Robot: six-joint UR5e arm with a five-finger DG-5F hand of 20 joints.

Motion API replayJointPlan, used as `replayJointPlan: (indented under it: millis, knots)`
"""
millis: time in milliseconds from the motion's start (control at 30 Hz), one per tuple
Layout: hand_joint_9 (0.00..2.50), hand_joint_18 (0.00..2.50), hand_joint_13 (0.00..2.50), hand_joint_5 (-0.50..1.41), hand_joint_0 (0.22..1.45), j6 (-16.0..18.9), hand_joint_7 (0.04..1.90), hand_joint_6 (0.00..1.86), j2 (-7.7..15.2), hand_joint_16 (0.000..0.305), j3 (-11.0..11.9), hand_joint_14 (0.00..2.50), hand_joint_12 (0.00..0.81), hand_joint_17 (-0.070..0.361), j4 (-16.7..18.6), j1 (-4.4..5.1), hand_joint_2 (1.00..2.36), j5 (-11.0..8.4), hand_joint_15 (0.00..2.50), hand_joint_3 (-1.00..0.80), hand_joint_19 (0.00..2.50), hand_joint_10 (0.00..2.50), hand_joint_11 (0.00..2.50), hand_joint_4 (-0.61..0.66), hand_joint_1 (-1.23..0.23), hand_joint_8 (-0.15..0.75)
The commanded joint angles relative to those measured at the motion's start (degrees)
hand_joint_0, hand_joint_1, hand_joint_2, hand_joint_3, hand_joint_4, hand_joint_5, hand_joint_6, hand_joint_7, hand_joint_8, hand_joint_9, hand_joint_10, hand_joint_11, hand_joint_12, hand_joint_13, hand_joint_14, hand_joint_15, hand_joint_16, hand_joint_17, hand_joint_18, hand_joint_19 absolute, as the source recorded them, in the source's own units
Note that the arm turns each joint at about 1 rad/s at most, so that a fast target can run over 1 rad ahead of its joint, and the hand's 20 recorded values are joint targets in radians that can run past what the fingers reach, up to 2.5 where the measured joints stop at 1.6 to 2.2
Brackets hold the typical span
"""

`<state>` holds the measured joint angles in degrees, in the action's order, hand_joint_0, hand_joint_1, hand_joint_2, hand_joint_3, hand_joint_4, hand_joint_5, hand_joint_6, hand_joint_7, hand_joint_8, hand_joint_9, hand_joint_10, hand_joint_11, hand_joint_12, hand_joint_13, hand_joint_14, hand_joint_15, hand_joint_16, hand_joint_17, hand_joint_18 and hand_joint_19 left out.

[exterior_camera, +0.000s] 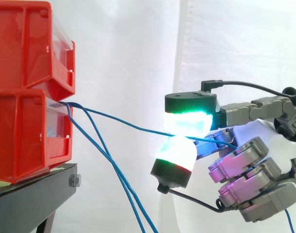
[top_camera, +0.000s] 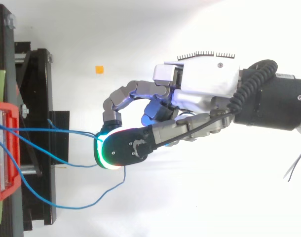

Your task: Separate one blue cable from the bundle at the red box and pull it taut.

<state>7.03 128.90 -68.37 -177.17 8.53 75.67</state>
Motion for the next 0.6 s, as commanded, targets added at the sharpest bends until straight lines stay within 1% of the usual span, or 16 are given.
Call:
replayJointPlan:
  millis: [0,567]
  knots:
    - [1.07,1.4,0.9,-0.14,0.68,0.0,1.2,0.86,0.03,0.048,-0.01,2.32,0.4,0.107,-0.02,0.0,1.01,0.0,1.46,0.16,1.57,1.43,1.61,-0.18,-0.77,0.301]
    - [1.07,1.39,0.9,-0.14,0.68,0.0,1.2,0.86,0.03,0.049,-0.1,2.3,0.4,0.11,-0.02,0.0,1.0,0.0,1.41,0.16,1.56,1.42,1.6,-0.19,-0.77,0.302]
